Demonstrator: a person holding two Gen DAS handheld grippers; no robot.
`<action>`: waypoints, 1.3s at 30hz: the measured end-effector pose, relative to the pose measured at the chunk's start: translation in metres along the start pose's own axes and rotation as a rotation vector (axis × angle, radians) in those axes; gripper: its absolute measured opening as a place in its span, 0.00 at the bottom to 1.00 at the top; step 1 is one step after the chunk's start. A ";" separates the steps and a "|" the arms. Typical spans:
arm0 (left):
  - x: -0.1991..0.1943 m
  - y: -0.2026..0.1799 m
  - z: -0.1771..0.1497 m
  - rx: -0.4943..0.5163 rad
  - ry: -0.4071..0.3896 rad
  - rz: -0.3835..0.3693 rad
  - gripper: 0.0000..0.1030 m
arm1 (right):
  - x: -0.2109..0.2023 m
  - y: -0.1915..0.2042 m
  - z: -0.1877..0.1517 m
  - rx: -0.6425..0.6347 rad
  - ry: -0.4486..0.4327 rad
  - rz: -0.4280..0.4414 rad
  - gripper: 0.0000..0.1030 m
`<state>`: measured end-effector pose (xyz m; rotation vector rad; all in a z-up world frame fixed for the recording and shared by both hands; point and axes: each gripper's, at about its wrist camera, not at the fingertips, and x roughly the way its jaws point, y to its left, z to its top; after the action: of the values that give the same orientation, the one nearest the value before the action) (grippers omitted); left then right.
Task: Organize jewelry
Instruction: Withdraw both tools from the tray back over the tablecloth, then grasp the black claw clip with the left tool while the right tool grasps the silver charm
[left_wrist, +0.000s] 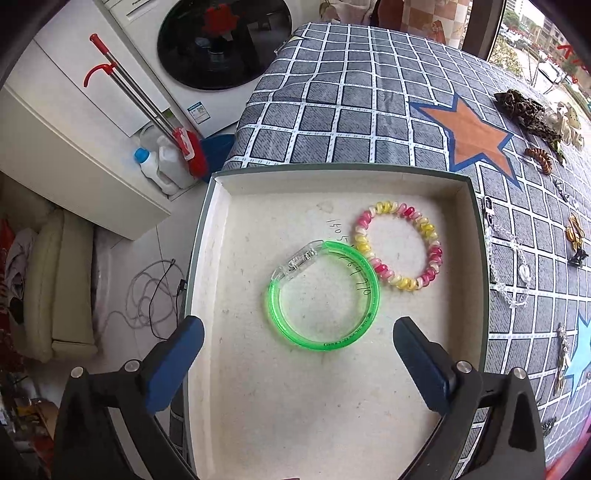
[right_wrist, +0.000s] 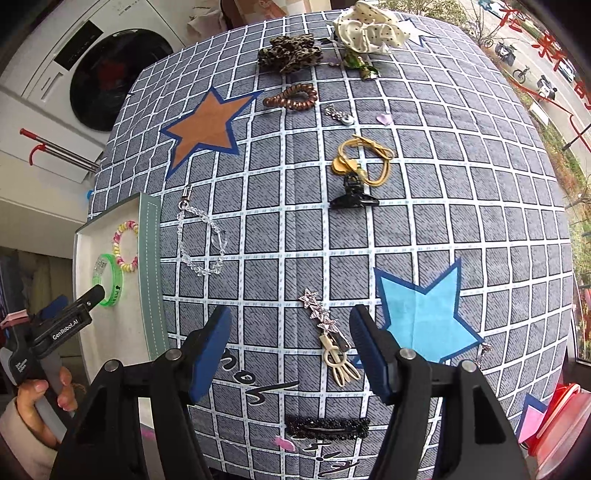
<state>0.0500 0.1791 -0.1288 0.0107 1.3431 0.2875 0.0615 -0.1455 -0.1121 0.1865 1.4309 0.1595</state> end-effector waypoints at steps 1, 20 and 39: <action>-0.001 -0.003 -0.001 0.012 0.002 -0.002 1.00 | -0.001 -0.007 -0.003 0.011 0.002 -0.008 0.73; -0.060 -0.130 -0.026 0.283 0.041 -0.154 1.00 | -0.029 -0.126 -0.078 0.261 0.014 -0.079 0.86; -0.043 -0.250 0.005 0.365 0.040 -0.233 1.00 | -0.005 -0.174 -0.086 0.322 0.061 -0.089 0.86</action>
<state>0.0963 -0.0707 -0.1300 0.1536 1.4067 -0.1570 -0.0251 -0.3134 -0.1574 0.3840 1.5170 -0.1413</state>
